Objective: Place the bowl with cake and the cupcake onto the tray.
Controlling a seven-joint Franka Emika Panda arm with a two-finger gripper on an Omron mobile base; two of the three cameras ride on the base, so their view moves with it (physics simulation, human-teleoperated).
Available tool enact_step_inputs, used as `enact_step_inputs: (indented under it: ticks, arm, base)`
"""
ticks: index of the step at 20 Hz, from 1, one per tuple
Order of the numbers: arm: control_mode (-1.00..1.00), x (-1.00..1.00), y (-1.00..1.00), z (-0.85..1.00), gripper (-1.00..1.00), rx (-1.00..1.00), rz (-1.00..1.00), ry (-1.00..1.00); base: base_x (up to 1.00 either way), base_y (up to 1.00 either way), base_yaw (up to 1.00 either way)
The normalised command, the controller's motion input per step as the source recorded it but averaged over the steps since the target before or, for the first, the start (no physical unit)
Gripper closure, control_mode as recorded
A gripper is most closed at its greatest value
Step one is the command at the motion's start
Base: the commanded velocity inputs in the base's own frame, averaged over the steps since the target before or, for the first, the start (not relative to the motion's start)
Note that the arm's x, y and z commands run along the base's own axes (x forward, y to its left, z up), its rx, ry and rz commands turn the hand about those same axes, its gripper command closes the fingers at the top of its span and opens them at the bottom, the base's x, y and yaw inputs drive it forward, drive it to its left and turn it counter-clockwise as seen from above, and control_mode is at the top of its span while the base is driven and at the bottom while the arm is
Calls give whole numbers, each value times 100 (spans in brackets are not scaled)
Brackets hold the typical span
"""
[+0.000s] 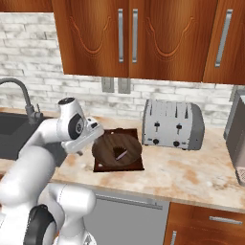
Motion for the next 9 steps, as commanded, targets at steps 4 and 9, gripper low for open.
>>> enact_step_inputs:
  ticks: [4, 9]
  arm:
    - [-100, -37, -14, 0, -100, 6, -18, -9]
    - [-100, -28, -22, 0, -100, 10, -23, -9]
  base:
    - [0, 0, 0]
    - [0, 0, 0]
